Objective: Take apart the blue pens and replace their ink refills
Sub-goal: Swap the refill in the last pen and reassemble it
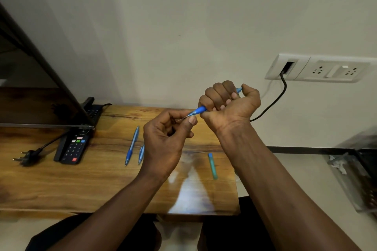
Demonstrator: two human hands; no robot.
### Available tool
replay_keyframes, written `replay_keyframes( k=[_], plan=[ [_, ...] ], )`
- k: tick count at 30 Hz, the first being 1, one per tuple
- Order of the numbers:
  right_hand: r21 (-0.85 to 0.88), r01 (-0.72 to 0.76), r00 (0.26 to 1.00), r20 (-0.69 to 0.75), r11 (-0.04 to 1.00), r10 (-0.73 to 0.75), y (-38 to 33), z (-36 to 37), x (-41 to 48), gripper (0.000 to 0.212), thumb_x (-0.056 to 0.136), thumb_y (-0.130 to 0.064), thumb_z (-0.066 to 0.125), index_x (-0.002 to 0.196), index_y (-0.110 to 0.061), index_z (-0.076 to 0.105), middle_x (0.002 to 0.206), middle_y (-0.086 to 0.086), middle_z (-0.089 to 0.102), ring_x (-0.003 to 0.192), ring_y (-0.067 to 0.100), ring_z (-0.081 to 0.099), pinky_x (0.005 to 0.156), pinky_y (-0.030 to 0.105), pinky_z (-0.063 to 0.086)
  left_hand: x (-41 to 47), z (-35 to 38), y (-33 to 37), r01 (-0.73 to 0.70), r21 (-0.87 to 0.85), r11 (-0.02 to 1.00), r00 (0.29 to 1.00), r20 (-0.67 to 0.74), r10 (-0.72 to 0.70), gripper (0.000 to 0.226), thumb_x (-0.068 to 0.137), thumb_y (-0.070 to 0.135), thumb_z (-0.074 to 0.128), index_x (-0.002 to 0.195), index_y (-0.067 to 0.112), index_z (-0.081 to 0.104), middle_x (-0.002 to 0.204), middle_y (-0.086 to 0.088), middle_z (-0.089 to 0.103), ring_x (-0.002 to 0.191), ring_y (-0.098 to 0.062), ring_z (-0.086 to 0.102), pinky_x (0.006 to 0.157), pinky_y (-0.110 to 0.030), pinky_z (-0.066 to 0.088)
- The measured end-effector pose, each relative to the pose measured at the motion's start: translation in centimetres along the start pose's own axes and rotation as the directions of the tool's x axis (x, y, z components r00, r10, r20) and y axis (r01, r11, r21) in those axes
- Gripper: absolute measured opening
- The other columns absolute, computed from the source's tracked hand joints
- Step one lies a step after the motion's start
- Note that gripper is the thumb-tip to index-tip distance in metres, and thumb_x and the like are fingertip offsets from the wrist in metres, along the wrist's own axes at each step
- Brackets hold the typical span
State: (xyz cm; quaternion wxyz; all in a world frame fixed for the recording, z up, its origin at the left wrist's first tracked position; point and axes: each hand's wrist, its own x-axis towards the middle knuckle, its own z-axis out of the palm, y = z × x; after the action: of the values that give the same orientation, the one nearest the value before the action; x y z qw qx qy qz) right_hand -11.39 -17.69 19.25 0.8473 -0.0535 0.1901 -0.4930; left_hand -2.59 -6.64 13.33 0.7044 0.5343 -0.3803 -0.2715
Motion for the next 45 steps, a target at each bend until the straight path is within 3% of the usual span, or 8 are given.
replay_keyframes(
  k=[22, 45],
  plan=[
    [0.037, -0.039, 0.999, 0.016, 0.999, 0.038, 0.5, -0.8, 0.5, 0.042, 0.090, -0.046, 0.035, 0.057, -0.020, 0.029, 0.047, -0.006, 0.019, 0.038, 0.011, 0.016, 0.045, 0.022, 0.013, 0.0, 0.1, -0.5, 0.043, -0.035, 0.998, 0.999, -0.024, -0.044, 0.012, 0.093, 0.005, 0.075, 0.105, 0.004, 0.076, 0.090, -0.011, 0.078, 0.077, -0.015, 0.072, 0.068, -0.024, 0.058],
    [0.097, 0.066, 0.987, -0.151, 0.993, -0.051, 0.9, 0.1, 0.1, 0.042, 0.091, -0.037, 0.030, 0.053, -0.019, 0.028, 0.047, -0.005, 0.017, 0.038, 0.013, 0.014, 0.043, 0.019, 0.015, 0.3, 0.5, -0.1, 0.086, -0.105, 0.991, 0.995, -0.031, -0.090, 0.010, 0.095, 0.009, 0.073, 0.104, 0.008, 0.075, 0.086, -0.009, 0.078, 0.069, -0.013, 0.067, 0.066, -0.026, 0.057]
  ],
)
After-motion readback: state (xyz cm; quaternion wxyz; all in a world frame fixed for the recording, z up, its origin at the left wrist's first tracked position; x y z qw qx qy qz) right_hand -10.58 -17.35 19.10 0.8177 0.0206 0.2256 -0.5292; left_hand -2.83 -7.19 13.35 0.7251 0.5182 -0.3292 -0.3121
